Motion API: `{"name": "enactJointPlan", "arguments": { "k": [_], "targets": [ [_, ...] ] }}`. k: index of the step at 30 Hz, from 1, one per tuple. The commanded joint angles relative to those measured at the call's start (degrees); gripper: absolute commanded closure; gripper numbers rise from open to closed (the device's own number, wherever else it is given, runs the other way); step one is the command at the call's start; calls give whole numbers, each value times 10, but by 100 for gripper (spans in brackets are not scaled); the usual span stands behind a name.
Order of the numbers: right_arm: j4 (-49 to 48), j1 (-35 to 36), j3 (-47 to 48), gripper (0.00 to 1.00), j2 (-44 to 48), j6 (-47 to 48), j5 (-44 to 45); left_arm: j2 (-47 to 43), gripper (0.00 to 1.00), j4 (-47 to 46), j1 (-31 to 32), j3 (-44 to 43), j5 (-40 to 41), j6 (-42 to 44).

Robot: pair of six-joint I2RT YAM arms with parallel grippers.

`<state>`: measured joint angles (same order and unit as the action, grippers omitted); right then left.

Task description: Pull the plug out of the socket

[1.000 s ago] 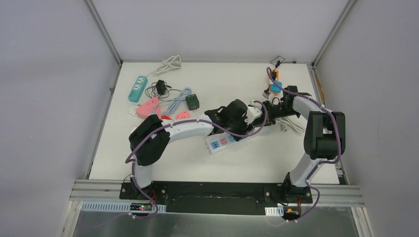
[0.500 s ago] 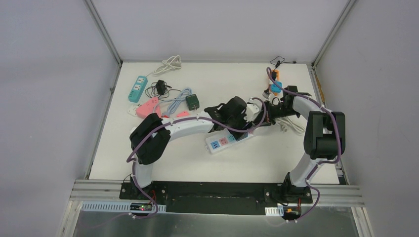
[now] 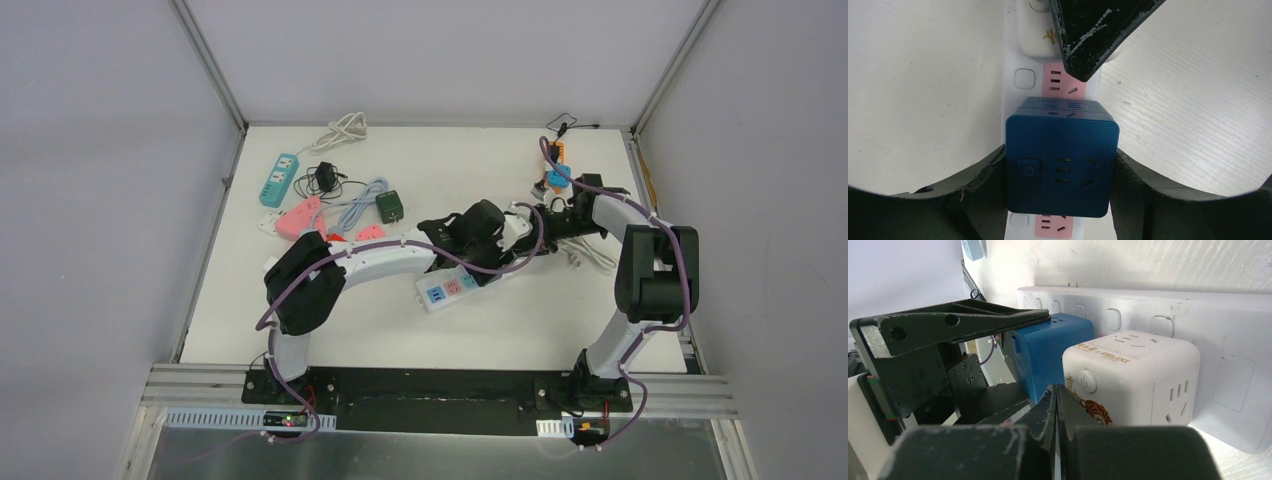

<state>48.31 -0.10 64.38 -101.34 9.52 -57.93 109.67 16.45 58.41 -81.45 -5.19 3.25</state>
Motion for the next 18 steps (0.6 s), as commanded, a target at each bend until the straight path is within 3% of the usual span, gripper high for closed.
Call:
{"name": "enactJointPlan", "arguments": {
  "k": [1, 6, 9, 14, 18],
  "targets": [
    [-28, -4, 0, 100, -18, 34, 118, -28, 100, -1, 5, -27, 29, 5],
    [-28, -4, 1, 100, -18, 33, 119, -25, 100, 40, 32, -35, 129, 73],
    [-28, -5, 1, 100, -19, 33, 120, -23, 100, 40, 30, -42, 103, 48],
    [-29, -4, 1, 100, -18, 33, 120, -22, 100, 2, -3, -44, -19, -44],
    [-28, -4, 1, 100, -18, 33, 121, -32, 100, 13, 8, -49, 32, -5]
  ]
}}
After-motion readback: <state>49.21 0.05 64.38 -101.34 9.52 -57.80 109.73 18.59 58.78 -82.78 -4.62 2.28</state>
